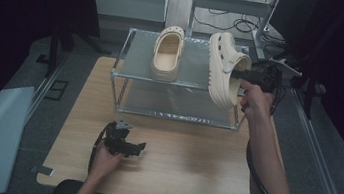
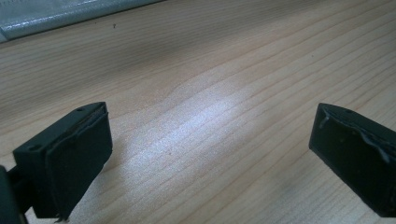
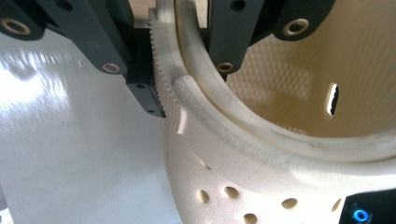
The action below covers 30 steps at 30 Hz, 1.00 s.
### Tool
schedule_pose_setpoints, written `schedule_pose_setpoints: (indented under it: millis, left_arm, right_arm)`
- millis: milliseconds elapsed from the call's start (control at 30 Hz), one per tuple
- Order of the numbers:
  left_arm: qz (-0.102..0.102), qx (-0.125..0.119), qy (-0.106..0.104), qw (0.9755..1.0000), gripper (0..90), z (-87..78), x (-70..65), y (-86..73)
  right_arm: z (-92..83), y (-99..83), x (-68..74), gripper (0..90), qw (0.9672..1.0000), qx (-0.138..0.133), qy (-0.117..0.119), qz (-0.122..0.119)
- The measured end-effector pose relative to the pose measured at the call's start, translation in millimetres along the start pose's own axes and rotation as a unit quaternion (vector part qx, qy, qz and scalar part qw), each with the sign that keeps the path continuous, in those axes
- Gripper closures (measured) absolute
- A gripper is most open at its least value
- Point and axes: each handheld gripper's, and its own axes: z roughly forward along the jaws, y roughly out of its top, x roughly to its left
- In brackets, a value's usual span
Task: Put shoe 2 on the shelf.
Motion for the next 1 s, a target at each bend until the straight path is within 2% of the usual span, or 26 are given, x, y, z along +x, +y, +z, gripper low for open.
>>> schedule_pose_setpoints:
  millis: [333, 600, 767, 933, 1000]
  left_arm:
    - [-0.005, -0.009, -0.017, 0.9998, 0.0, -1.6, -0.1, 0.9]
    - [-0.011, -0.013, -0.021, 0.9996, 0.0, -3.2, 1.7, 1.0]
    - [-0.01, -0.013, -0.021, 0.9996, 0.0, -3.3, 1.9, 1.1]
    - [-0.011, -0.014, -0.023, 0.9996, 0.0, -2.9, 1.1, 1.1]
    - [-0.012, -0.014, -0.023, 0.9996, 0.0, -2.9, 1.2, 1.1]
  right_arm:
    - [29.9, 13.7, 17.6, 75.8, 0.9993, -0.023, -0.029, 0.006]
    - [59.0, 21.6, 22.0, 75.4, 0.9972, -0.036, -0.065, 0.011]
    - [73.8, 23.4, 22.4, 74.7, 0.9961, -0.045, -0.074, 0.019]
    - [86.2, 22.8, 27.1, 68.4, 0.9954, -0.052, -0.078, 0.022]
    - [89.8, 22.2, 32.3, 65.2, 0.9946, -0.058, -0.084, 0.015]
